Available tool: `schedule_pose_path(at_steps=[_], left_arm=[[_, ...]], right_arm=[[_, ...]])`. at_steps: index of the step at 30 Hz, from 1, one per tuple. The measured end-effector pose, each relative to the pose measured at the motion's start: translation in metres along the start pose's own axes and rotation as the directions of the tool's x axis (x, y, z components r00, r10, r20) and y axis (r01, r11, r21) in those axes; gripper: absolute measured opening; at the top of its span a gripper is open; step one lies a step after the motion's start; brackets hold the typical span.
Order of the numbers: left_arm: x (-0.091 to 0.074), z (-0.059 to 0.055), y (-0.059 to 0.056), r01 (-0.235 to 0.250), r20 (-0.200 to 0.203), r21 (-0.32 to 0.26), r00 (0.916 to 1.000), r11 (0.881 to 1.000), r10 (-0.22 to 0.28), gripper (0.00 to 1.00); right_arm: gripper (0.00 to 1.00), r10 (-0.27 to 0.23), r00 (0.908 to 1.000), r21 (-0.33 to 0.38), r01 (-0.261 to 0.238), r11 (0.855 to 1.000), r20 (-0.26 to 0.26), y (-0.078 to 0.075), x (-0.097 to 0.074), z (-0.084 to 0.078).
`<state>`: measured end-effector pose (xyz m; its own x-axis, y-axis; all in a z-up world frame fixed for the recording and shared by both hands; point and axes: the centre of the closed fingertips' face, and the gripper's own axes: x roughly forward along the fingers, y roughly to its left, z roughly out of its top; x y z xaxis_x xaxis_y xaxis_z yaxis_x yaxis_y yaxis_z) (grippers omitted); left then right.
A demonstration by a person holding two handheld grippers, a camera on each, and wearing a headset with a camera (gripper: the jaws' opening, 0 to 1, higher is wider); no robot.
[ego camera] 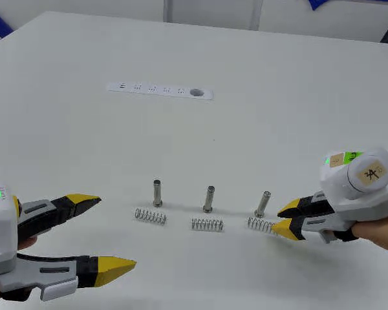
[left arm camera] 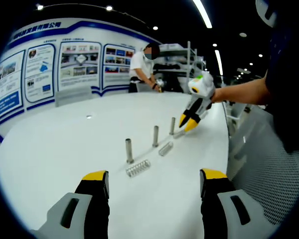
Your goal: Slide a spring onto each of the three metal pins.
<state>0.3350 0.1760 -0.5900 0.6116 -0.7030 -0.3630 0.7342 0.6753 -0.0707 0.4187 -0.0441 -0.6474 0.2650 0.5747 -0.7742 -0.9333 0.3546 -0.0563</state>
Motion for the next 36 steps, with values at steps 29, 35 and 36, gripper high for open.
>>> schedule_pose_path(at_steps=[29, 35, 36], left_arm=[[0.006, 0.003, -0.013, 0.051, -0.018, 0.019, 0.9985, 0.998, -0.051, 0.68], [0.014, 0.006, -0.028, 0.118, -0.039, 0.05, 0.9925, 0.992, -0.116, 0.63], [0.016, 0.006, -0.031, 0.132, -0.043, 0.057, 0.9906, 0.99, -0.13, 0.63]], right_arm=[[0.11, 0.082, 0.996, -0.12, -0.086, 0.989, -0.034, 0.017, 0.004, -0.003], [0.11, 0.104, 0.9941, -0.14, -0.107, 0.984, -0.031, 0.034, -0.003, 0.006], [0.11, 0.109, 0.9936, -0.145, -0.112, 0.983, -0.027, 0.038, -0.004, 0.009]])
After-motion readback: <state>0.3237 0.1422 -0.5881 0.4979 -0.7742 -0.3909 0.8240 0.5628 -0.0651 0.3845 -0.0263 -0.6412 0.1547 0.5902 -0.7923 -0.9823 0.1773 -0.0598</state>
